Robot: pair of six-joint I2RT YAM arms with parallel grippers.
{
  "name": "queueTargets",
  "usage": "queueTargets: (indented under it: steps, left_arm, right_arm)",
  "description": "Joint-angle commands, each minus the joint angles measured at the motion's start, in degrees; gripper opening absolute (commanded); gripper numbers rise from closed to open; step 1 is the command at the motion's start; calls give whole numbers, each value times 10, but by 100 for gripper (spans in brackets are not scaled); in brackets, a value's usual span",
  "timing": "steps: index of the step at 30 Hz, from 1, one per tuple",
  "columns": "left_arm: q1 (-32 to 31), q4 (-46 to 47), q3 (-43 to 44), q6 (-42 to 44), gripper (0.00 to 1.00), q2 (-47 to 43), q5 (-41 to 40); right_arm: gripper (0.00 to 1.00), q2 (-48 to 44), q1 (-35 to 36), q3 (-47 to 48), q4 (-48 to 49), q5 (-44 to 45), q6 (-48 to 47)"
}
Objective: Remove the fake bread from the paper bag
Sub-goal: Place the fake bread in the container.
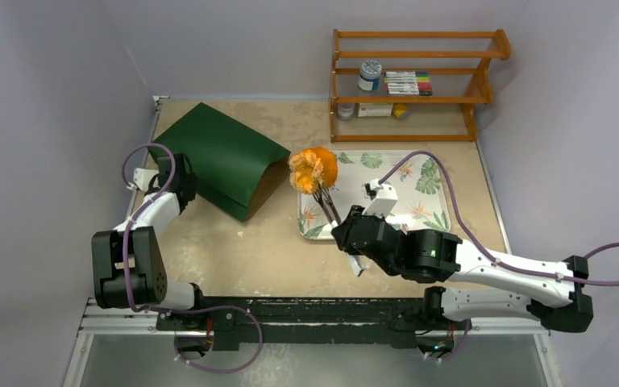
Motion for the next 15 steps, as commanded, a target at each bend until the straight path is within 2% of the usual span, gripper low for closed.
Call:
queueTargets:
  steps: [1, 6, 11, 15]
  left_arm:
    - [-3, 36, 16, 9, 24, -2, 7]
    - [-3, 44, 9, 9, 24, -2, 15]
    - [-3, 47, 9, 15, 24, -1, 19]
    - [-5, 50, 9, 17, 23, 0, 22]
  right_arm:
    - [0, 6, -1, 29, -14, 85, 116]
    - [0, -8, -37, 0, -19, 99, 215]
    - [0, -78, -140, -79, 49, 55, 225]
    - [0, -113, -184, -117, 64, 49, 261]
